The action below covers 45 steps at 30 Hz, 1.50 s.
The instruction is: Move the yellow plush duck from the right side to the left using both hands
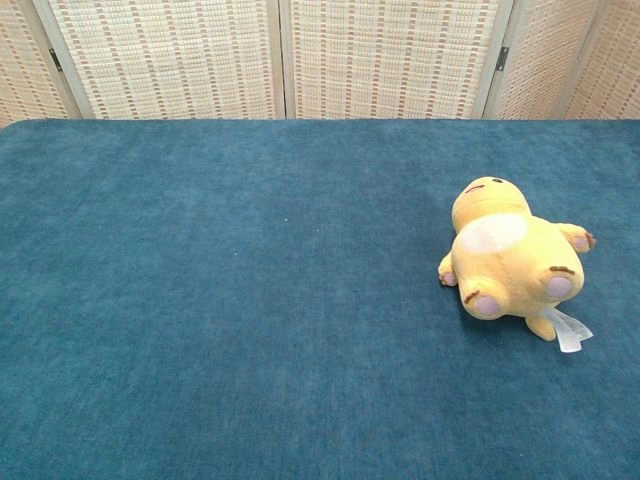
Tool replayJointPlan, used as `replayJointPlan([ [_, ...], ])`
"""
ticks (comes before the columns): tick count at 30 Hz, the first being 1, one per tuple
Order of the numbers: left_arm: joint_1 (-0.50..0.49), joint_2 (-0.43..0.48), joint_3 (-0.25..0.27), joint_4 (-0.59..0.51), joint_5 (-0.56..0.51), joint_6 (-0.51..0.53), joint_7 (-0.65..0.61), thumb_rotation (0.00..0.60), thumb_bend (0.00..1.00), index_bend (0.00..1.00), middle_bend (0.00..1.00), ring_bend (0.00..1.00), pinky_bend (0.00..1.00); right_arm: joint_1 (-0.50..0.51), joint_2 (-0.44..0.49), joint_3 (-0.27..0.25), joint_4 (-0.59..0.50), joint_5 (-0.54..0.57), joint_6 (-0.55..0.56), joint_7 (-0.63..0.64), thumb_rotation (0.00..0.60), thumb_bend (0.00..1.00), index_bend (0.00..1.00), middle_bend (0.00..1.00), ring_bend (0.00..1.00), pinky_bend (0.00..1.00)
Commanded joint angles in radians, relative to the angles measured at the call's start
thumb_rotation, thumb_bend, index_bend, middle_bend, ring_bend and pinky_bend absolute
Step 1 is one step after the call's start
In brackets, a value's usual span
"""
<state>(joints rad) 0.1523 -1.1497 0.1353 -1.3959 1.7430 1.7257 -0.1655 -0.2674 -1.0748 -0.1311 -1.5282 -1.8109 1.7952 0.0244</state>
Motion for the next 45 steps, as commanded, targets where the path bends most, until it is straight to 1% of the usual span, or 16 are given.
replayJointPlan([
  [1,-0.005,-0.005,0.002,-0.001,-0.001,-0.015,0.013,0.6,0.31,0.0,0.0,0.0,0.14,0.017,-0.003,0.008,-0.006,0.01,-0.027,-0.016,0.6,0.11,0.0,0.0,0.0,0.0],
  [6,-0.022,-0.005,-0.007,-0.016,-0.016,-0.047,0.018,0.6,0.31,0.0,0.0,0.0,0.14,0.102,-0.016,0.03,-0.005,-0.009,-0.123,0.009,0.6,0.11,0.0,0.0,0.0,0.0],
  [12,-0.062,0.013,-0.032,-0.058,-0.041,-0.102,0.062,0.6,0.31,0.0,0.0,0.0,0.14,0.281,-0.031,0.11,-0.105,0.048,-0.371,-0.083,0.6,0.11,0.0,0.0,0.0,0.0],
  [16,-0.091,0.033,-0.046,-0.102,-0.064,-0.152,0.116,0.6,0.31,0.0,0.0,0.0,0.14,0.42,-0.096,0.179,-0.131,0.145,-0.578,-0.146,0.6,0.12,0.0,0.0,0.0,0.0],
  [19,-0.108,0.037,-0.061,-0.118,-0.095,-0.182,0.125,0.6,0.31,0.0,0.0,0.0,0.14,0.516,-0.152,0.223,-0.114,0.241,-0.732,-0.185,0.6,0.12,0.0,0.0,0.0,0.0],
  [22,-0.118,0.035,-0.076,-0.119,-0.125,-0.201,0.112,0.6,0.31,0.0,0.0,0.0,0.14,0.597,-0.217,0.267,-0.072,0.327,-0.833,-0.232,0.6,0.13,0.0,0.0,0.0,0.0],
  [27,-0.132,0.036,-0.093,-0.107,-0.173,-0.235,0.086,0.6,0.31,0.0,0.0,0.0,0.14,0.697,-0.311,0.31,0.013,0.446,-0.934,-0.313,0.6,0.14,0.0,0.0,0.0,0.0],
  [29,-0.135,0.036,-0.098,-0.103,-0.189,-0.245,0.074,0.6,0.31,0.0,0.0,0.0,0.14,0.721,-0.339,0.314,0.043,0.483,-0.952,-0.352,0.6,0.19,0.0,0.0,0.0,0.0],
  [30,-0.137,0.036,-0.1,-0.1,-0.195,-0.248,0.067,0.6,0.31,0.0,0.0,0.0,0.14,0.732,-0.353,0.315,0.058,0.493,-0.954,-0.373,0.6,0.22,0.0,0.01,0.0,0.03],
  [31,-0.138,0.036,-0.103,-0.095,-0.203,-0.253,0.058,0.6,0.31,0.0,0.0,0.0,0.14,0.741,-0.372,0.316,0.079,0.508,-0.947,-0.402,0.6,0.26,0.01,0.04,0.01,0.1],
  [33,-0.14,0.035,-0.105,-0.087,-0.213,-0.261,0.046,0.6,0.31,0.0,0.0,0.0,0.14,0.75,-0.405,0.315,0.102,0.505,-0.917,-0.426,0.6,0.35,0.14,0.19,0.14,0.36],
  [35,-0.141,0.033,-0.107,-0.078,-0.224,-0.268,0.03,0.6,0.31,0.0,0.0,0.0,0.14,0.752,-0.433,0.304,0.121,0.467,-0.872,-0.418,0.6,0.47,0.44,0.44,0.38,0.66],
  [37,-0.141,0.033,-0.107,-0.07,-0.232,-0.274,0.019,0.6,0.31,0.0,0.0,0.0,0.14,0.752,-0.452,0.286,0.131,0.395,-0.818,-0.365,0.6,0.57,0.62,0.59,0.53,0.82],
  [38,-0.14,0.033,-0.107,-0.067,-0.233,-0.274,0.013,0.6,0.31,0.0,0.0,0.0,0.14,0.752,-0.458,0.279,0.135,0.359,-0.789,-0.332,0.6,0.61,0.68,0.63,0.58,0.86],
  [41,-0.138,0.036,-0.107,-0.06,-0.236,-0.271,-0.01,0.6,0.31,0.0,0.0,0.0,0.14,0.759,-0.478,0.246,0.153,0.222,-0.685,-0.22,0.6,0.67,0.76,0.7,0.66,0.94],
  [45,-0.137,0.039,-0.107,-0.052,-0.235,-0.269,-0.034,0.6,0.31,0.0,0.0,0.0,0.14,0.784,-0.494,0.208,0.148,0.066,-0.57,-0.105,0.6,0.68,0.77,0.7,0.67,0.94],
])
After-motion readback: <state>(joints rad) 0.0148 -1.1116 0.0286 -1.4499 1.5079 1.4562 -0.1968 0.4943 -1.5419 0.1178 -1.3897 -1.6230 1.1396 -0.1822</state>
